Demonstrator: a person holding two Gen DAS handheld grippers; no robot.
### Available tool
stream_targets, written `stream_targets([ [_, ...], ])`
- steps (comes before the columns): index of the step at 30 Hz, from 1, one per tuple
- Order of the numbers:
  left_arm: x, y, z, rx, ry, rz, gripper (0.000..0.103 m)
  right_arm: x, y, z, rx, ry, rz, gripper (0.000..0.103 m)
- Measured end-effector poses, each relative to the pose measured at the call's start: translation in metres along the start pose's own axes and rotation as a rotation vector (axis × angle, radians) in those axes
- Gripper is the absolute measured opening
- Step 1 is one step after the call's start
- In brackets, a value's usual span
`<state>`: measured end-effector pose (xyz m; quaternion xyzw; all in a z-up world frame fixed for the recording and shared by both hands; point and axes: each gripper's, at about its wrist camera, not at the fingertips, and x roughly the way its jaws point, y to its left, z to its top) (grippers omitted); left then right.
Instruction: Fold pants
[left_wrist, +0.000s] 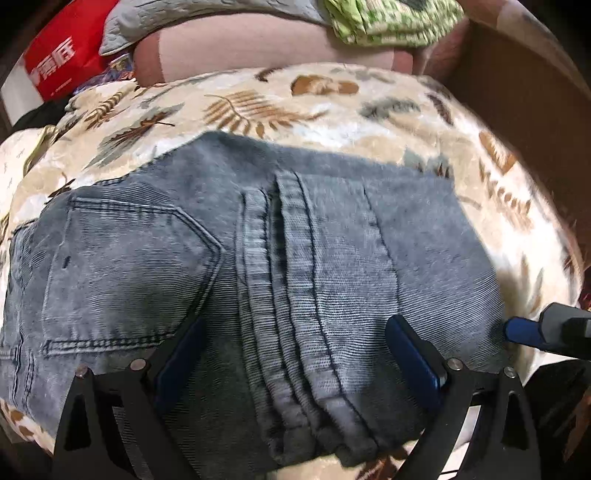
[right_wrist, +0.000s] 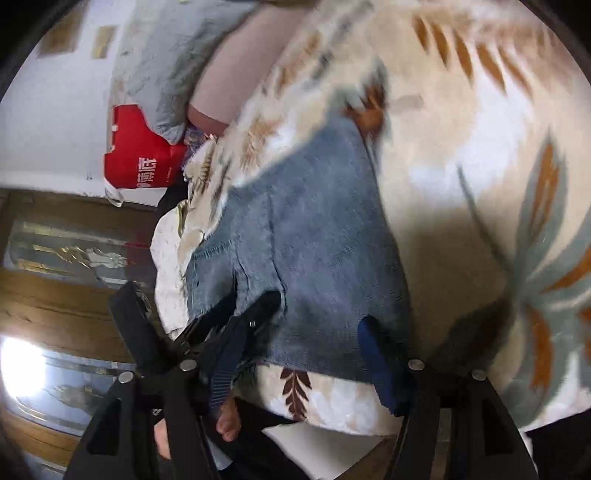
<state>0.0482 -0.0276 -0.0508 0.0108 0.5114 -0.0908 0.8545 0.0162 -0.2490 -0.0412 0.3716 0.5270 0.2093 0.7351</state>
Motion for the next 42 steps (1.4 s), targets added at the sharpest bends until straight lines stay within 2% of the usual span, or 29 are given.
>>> stream_targets([
  [5, -0.036, 0.025, -0.007, -0.077, -0.090, -0.008, 0.097, -0.007, 0.022, 0.012, -0.048, -0.042, 0.023, 0.067],
  [8, -0.046, 0.038, -0.013, -0.114, -0.098, -0.017, 0.097, 0.005, 0.025, 0.025, -0.050, -0.049, 0.025, 0.067],
  [9, -0.049, 0.042, -0.015, -0.124, -0.097, -0.023, 0.097, 0.011, 0.020, 0.030, -0.043, -0.046, 0.019, 0.069],
  [10, -0.051, 0.046, -0.016, -0.134, -0.096, -0.035, 0.097, 0.024, 0.011, 0.034, -0.019, -0.022, -0.011, 0.074],
  [12, -0.060, 0.056, -0.022, -0.162, -0.115, -0.043, 0.097, 0.043, -0.009, 0.034, 0.042, 0.035, -0.047, 0.075],
  [13, -0.066, 0.064, -0.024, -0.176, -0.129, -0.046, 0.097, 0.040, -0.009, 0.034, 0.052, 0.008, -0.032, 0.074],
  [14, -0.070, 0.072, -0.025, -0.189, -0.144, -0.048, 0.097, 0.038, -0.003, 0.036, 0.044, 0.026, -0.050, 0.074],
  [15, -0.075, 0.083, -0.028, -0.210, -0.163, -0.041, 0.097, 0.037, 0.007, 0.039, 0.014, 0.043, -0.079, 0.074],
  [17, -0.084, 0.109, -0.030, -0.274, -0.197, -0.010, 0.097, 0.031, 0.037, 0.048, -0.083, 0.015, -0.113, 0.074],
  [20, -0.084, 0.151, -0.024, -0.362, -0.198, 0.048, 0.097, 0.042, 0.090, 0.070, -0.243, 0.021, -0.136, 0.074],
  [23, -0.074, 0.190, -0.022, -0.436, -0.180, 0.129, 0.097, 0.083, 0.136, 0.098, -0.364, 0.073, -0.177, 0.074],
  [25, -0.063, 0.203, -0.023, -0.460, -0.154, 0.151, 0.097, 0.121, 0.161, 0.117, -0.449, 0.115, -0.247, 0.074],
  [27, -0.048, 0.212, -0.026, -0.468, -0.136, 0.155, 0.097, 0.156, 0.173, 0.129, -0.501, 0.169, -0.300, 0.067],
  [29, -0.039, 0.215, -0.029, -0.456, -0.111, 0.165, 0.097, 0.191, 0.178, 0.138, -0.544, 0.226, -0.369, 0.054],
  [30, -0.039, 0.214, -0.029, -0.446, -0.119, 0.171, 0.097, 0.205, 0.177, 0.139, -0.555, 0.253, -0.395, 0.052],
  [31, -0.038, 0.213, -0.028, -0.430, -0.117, 0.174, 0.097, 0.221, 0.173, 0.140, -0.563, 0.287, -0.425, 0.044],
  [32, -0.037, 0.214, -0.030, -0.420, -0.113, 0.172, 0.097, 0.230, 0.171, 0.139, -0.569, 0.309, -0.441, 0.036],
  [33, -0.037, 0.215, -0.030, -0.420, -0.113, 0.167, 0.097, 0.238, 0.170, 0.139, -0.572, 0.327, -0.445, 0.034],
  [34, -0.037, 0.216, -0.031, -0.422, -0.115, 0.161, 0.097, 0.244, 0.171, 0.135, -0.589, 0.342, -0.438, 0.026],
  [35, -0.038, 0.216, -0.031, -0.422, -0.115, 0.156, 0.097, 0.248, 0.172, 0.131, -0.621, 0.355, -0.446, 0.012],
  [37, -0.038, 0.217, -0.031, -0.413, -0.113, 0.155, 0.097, 0.253, 0.176, 0.124, -0.706, 0.359, -0.510, 0.004],
  [39, -0.037, 0.217, -0.031, -0.408, -0.113, 0.158, 0.098, 0.254, 0.176, 0.127, -0.725, 0.340, -0.548, 0.003],
  [40, -0.037, 0.217, -0.031, -0.407, -0.113, 0.157, 0.098, 0.253, 0.178, 0.130, -0.748, 0.300, -0.595, 0.001],
  [42, -0.037, 0.217, -0.030, -0.410, -0.114, 0.155, 0.098, 0.253, 0.175, 0.135, -0.730, 0.294, -0.590, 0.001],
])
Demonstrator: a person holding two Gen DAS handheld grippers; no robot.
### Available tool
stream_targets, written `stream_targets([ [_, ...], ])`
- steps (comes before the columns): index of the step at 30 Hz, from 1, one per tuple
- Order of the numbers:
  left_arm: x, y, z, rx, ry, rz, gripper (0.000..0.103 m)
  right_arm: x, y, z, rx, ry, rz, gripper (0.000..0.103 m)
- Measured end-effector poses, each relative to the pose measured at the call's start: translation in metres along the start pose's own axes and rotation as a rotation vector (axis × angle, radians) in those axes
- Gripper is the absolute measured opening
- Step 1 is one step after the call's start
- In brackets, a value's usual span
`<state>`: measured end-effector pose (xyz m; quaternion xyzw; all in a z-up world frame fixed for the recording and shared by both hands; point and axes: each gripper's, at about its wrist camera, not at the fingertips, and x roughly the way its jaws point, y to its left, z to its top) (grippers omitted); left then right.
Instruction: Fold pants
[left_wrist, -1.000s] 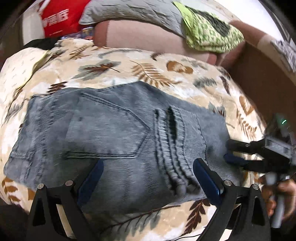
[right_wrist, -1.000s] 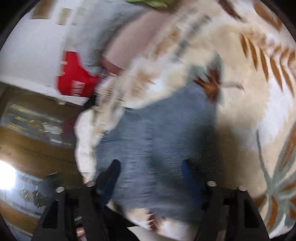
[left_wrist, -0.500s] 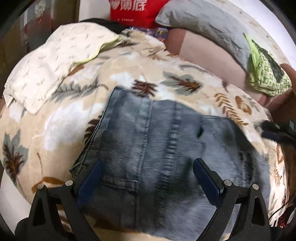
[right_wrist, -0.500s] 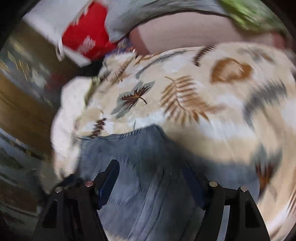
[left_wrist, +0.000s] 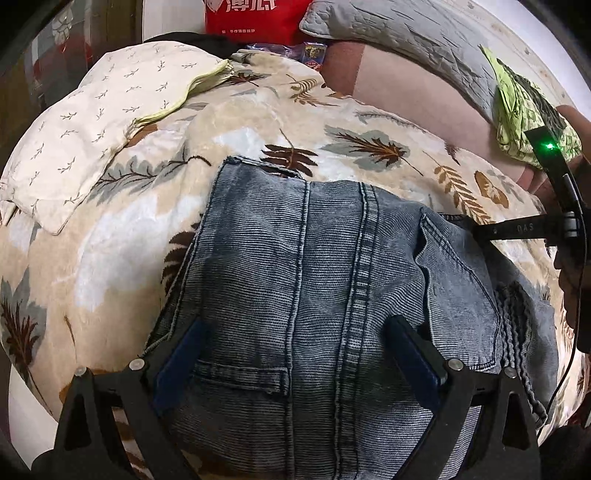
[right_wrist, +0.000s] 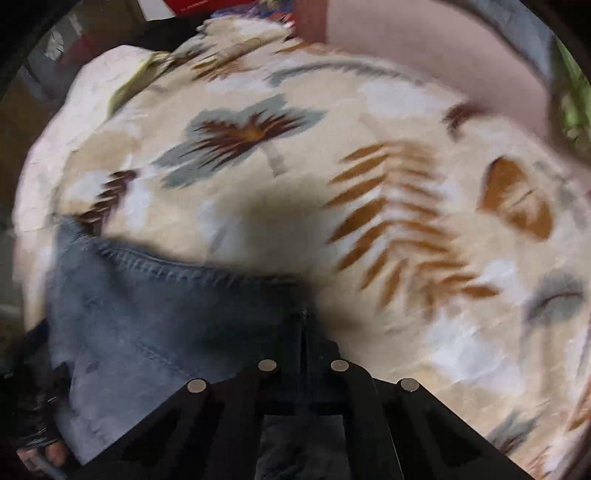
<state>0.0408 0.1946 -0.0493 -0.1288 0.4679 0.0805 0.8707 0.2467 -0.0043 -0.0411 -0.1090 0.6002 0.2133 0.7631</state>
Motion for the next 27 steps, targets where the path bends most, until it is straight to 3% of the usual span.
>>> stream_targets([
  [6, 0.001, -0.001, 0.000, 0.007, 0.001, 0.007, 0.098, 0.000, -0.010, -0.001, 0.039, -0.008, 0.019, 0.002],
  [9, 0.001, -0.001, -0.001, 0.006, -0.001, 0.004, 0.098, -0.005, -0.019, 0.001, 0.090, -0.018, 0.127, 0.006],
  [13, 0.001, -0.001, 0.000, 0.006, -0.001, 0.006, 0.099, -0.020, -0.028, 0.006, 0.123, -0.076, 0.186, 0.006],
  [23, 0.002, -0.002, -0.001, 0.008, -0.001, 0.009, 0.100, 0.011, -0.024, 0.008, 0.130, -0.012, 0.191, 0.005],
  [27, 0.003, -0.003, 0.000, 0.008, -0.001, 0.011, 0.101, 0.000, -0.033, 0.011, 0.155, -0.065, 0.086, 0.003],
])
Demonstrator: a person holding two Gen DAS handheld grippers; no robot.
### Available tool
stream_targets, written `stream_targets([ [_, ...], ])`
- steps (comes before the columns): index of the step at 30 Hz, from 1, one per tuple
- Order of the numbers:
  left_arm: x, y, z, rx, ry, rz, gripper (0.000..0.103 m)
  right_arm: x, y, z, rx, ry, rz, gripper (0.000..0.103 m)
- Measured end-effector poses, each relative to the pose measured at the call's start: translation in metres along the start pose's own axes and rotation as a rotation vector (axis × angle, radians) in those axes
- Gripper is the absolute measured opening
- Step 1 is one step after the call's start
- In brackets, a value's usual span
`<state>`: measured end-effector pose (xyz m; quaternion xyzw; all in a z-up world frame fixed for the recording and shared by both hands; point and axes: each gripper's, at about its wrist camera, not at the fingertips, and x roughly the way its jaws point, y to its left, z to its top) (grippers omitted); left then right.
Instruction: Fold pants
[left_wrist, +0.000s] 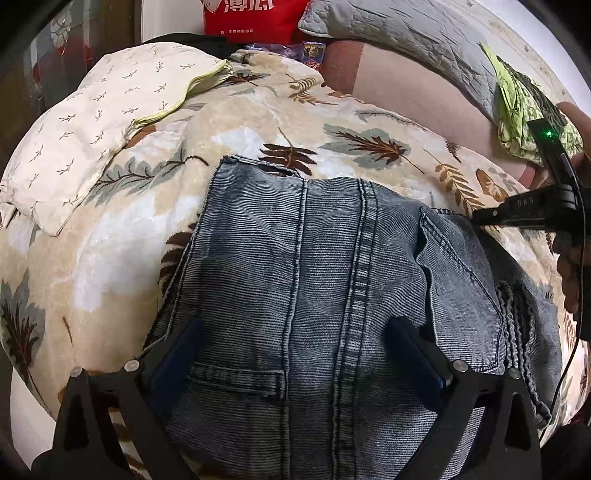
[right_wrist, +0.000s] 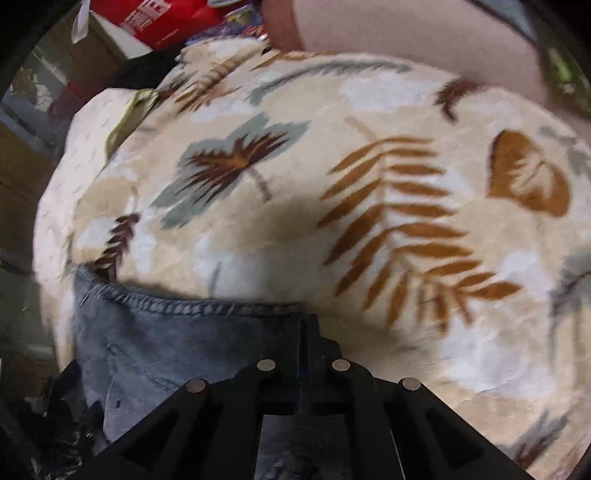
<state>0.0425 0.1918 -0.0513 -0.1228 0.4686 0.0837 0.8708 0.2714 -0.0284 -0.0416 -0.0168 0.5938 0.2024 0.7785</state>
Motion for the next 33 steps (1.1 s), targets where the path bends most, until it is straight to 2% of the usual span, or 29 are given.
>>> stream_targets([
  [1, 0.000, 0.000, 0.000, 0.000, 0.000, 0.000, 0.101, -0.004, -0.003, 0.001, 0.010, -0.024, -0.021, 0.003],
  [3, 0.000, 0.000, 0.000, -0.001, 0.000, 0.000, 0.101, -0.012, -0.007, 0.003, 0.017, -0.057, 0.021, 0.006],
  [4, 0.001, 0.000, 0.000, -0.001, 0.000, 0.000, 0.101, -0.014, -0.008, 0.003, 0.015, -0.049, 0.051, 0.013],
  [7, 0.001, 0.000, 0.001, -0.003, 0.001, 0.000, 0.101, -0.016, -0.006, 0.000, 0.014, -0.019, 0.074, 0.075],
  [12, 0.001, 0.000, 0.001, -0.004, 0.002, -0.001, 0.101, -0.006, 0.008, -0.002, -0.038, 0.029, 0.085, 0.074],
  [13, 0.001, 0.000, 0.001, -0.006, 0.002, -0.002, 0.101, 0.001, 0.012, -0.003, -0.056, 0.057, 0.089, 0.068],
  [14, 0.001, 0.000, 0.001, -0.006, 0.001, -0.003, 0.102, 0.007, 0.018, -0.005, -0.080, 0.071, 0.073, 0.040],
  [15, 0.001, -0.001, 0.001, -0.006, 0.001, -0.001, 0.102, 0.011, 0.021, -0.006, -0.098, 0.079, 0.043, 0.024],
  [17, 0.001, -0.001, 0.001, -0.004, 0.001, 0.001, 0.102, 0.010, 0.023, -0.006, -0.102, 0.056, 0.000, 0.006],
  [21, 0.002, -0.002, 0.001, -0.003, 0.001, 0.004, 0.102, 0.006, 0.029, -0.005, -0.151, 0.017, -0.113, 0.005],
  [23, 0.002, -0.002, 0.001, -0.002, 0.000, 0.004, 0.102, -0.001, 0.022, -0.001, -0.120, -0.044, -0.189, 0.005],
  [24, 0.002, -0.002, 0.000, 0.000, -0.002, 0.004, 0.102, -0.006, 0.013, 0.000, -0.073, -0.057, -0.165, 0.006],
  [25, 0.002, -0.001, 0.000, 0.000, -0.004, 0.004, 0.102, -0.013, 0.004, -0.001, -0.018, -0.059, -0.096, 0.007],
  [29, 0.000, 0.000, -0.001, -0.012, -0.018, 0.004, 0.102, -0.050, 0.010, -0.024, -0.016, -0.118, -0.036, 0.007],
  [30, 0.000, 0.000, -0.001, -0.014, -0.022, 0.007, 0.102, -0.059, 0.013, -0.032, 0.001, -0.119, 0.011, 0.007],
  [33, 0.000, -0.002, -0.001, -0.008, -0.033, 0.022, 0.102, -0.062, 0.023, -0.061, 0.069, -0.040, 0.233, 0.008],
])
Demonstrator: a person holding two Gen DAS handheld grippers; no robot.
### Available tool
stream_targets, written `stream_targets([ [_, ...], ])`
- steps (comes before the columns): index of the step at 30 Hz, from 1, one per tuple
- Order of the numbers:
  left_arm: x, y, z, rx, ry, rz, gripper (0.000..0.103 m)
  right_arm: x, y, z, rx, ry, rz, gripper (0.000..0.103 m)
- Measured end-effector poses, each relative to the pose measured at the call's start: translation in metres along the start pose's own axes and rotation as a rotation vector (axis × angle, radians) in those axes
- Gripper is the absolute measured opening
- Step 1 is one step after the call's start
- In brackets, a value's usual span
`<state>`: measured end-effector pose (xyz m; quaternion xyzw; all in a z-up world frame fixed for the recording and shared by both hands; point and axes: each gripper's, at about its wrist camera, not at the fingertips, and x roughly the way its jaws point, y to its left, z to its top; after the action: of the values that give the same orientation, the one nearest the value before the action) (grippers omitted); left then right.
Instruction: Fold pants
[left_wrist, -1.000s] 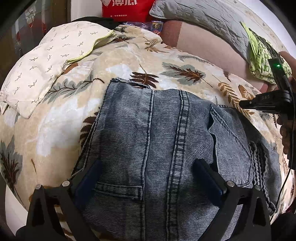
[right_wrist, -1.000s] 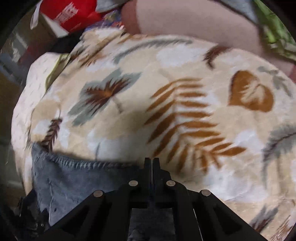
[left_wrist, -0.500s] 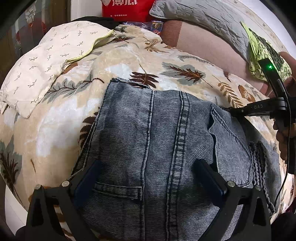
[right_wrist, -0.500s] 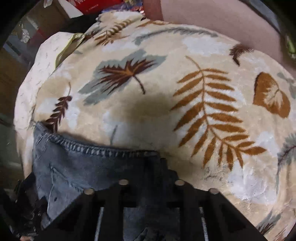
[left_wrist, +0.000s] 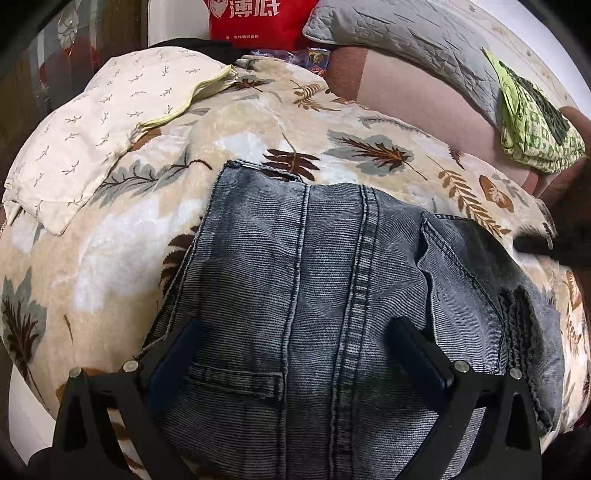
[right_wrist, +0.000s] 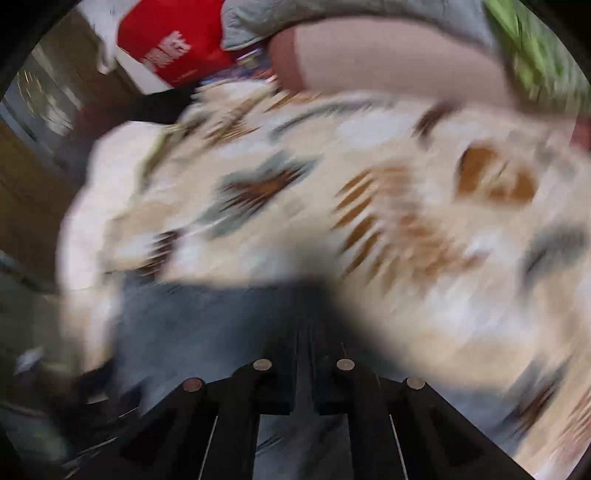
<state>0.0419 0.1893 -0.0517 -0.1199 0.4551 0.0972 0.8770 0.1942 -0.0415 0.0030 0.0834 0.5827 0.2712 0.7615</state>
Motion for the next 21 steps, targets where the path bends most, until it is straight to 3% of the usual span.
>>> stream_targets([
  [2, 0.000, -0.001, 0.000, -0.001, -0.007, 0.007, 0.102, 0.026, 0.008, -0.019, 0.016, 0.101, 0.093, 0.018],
  [4, -0.001, -0.002, 0.001, 0.001, -0.012, 0.017, 0.102, 0.069, 0.011, -0.032, -0.013, 0.222, 0.064, 0.029],
  [6, -0.009, -0.002, 0.001, 0.007, -0.020, 0.026, 0.102, 0.059, 0.013, -0.032, 0.016, 0.149, 0.050, 0.028],
  [9, -0.029, -0.002, 0.000, 0.002, -0.052, 0.049, 0.102, 0.012, 0.033, -0.039, -0.025, 0.028, 0.034, 0.030],
  [10, -0.034, -0.003, 0.000, 0.001, -0.054, 0.049, 0.102, -0.005, 0.040, -0.049, -0.045, -0.014, 0.046, 0.037],
  [11, -0.040, -0.004, -0.002, 0.004, -0.057, 0.047, 0.102, -0.011, 0.044, -0.058, -0.066, -0.016, 0.041, 0.060],
  [13, -0.048, -0.005, -0.006, 0.013, -0.062, 0.069, 0.102, -0.007, 0.050, -0.079, -0.104, 0.001, 0.044, 0.092],
  [16, -0.056, -0.004, -0.011, 0.025, -0.060, 0.111, 0.102, 0.038, 0.042, -0.101, -0.169, 0.150, -0.065, 0.093],
  [18, -0.061, 0.000, -0.014, 0.024, -0.063, 0.129, 0.102, 0.029, 0.053, -0.102, -0.204, 0.092, -0.082, 0.093],
  [21, -0.069, 0.010, -0.017, -0.006, -0.065, 0.154, 0.102, 0.000, 0.066, -0.095, -0.193, 0.014, 0.010, 0.093],
])
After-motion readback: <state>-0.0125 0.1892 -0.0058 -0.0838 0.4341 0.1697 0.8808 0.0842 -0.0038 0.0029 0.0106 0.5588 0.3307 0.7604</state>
